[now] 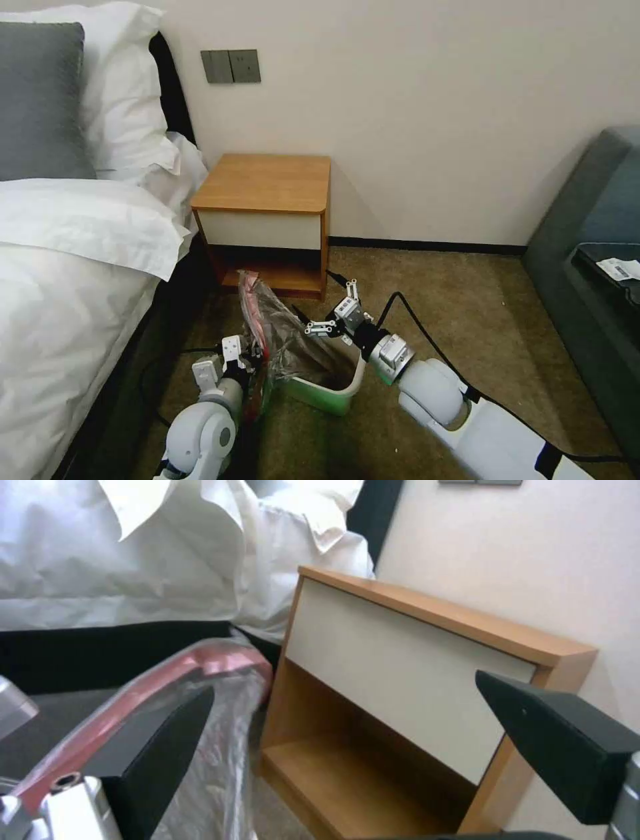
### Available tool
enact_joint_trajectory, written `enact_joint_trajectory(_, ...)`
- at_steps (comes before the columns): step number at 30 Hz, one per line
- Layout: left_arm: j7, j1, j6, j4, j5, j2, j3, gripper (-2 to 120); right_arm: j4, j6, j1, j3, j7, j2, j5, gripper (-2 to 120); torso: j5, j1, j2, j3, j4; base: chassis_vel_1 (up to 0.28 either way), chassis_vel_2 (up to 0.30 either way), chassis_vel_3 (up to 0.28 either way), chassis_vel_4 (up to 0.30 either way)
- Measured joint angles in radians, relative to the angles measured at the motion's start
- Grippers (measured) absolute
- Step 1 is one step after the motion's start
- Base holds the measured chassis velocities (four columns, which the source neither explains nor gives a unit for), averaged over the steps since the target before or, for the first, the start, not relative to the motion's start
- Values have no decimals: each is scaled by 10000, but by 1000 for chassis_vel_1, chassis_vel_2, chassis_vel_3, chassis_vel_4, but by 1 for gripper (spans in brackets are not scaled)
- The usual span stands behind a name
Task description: Pick up the garbage bag from the table and place it over the trash can.
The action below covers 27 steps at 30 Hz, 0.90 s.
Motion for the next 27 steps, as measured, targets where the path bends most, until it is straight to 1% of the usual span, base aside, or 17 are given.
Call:
enact_joint_trajectory(3,-655,114,-817,5,336,-200,78,5,-38,25,-12,2,1,61,-47,100,-6,1,-5,6,2,0,0,0,0)
enact_joint_trajectory(4,-655,114,-817,5,336,-200,78,5,-38,25,-12,2,1,61,-47,100,-6,1,-5,6,2,0,0,0,0)
enact_joint_trajectory(6,-1071,186,-1431,13,492,-320,164,5,-68,26,-11,-63,8,158,-94,100,-18,4,-10,12,-3,0,0,0,0)
enact_joint_trajectory(7,-1071,186,-1431,13,492,-320,164,5,-68,26,-11,-63,8,158,-94,100,-18,4,-10,12,-3,0,0,0,0)
enact_joint_trajectory(8,-1194,206,-1671,18,578,-355,215,5,-79,26,-9,-100,22,208,-111,100,-20,5,-10,13,-5,0,0,0,0)
enact_joint_trajectory(9,-1378,216,-2158,321,790,-411,295,5,-107,26,-1,-171,79,323,-120,100,-20,5,-9,11,-12,0,0,0,0)
enact_joint_trajectory(11,-1582,226,-2633,648,1109,-510,357,5,-186,38,52,-323,180,523,-120,100,-23,7,-12,13,-4,0,0,0,0)
enact_joint_trajectory(14,-1593,198,-2828,717,1334,-583,444,5,-255,61,218,-550,242,713,-116,100,-24,7,-12,11,-6,0,0,0,0)
enact_joint_trajectory(15,-1590,167,-2881,720,1481,-596,474,5,-268,60,352,-708,297,782,-79,100,-15,7,-12,9,-10,0,0,0,0)
enact_joint_trajectory(16,-1579,132,-2899,720,1585,-602,491,5,-262,23,479,-860,326,832,-3,100,-14,7,-11,7,-9,0,0,0,0)
enact_joint_trajectory(22,-1531,2,-2877,723,1784,-607,488,4,-216,-132,954,-1317,369,1041,144,100,-10,6,-9,4,-1,0,0,0,0)
enact_joint_trajectory(27,-1452,46,-2881,586,2425,-594,455,3,-372,-127,1105,-1491,360,1130,279,100,-6,6,-8,3,-2,0,0,0,0)
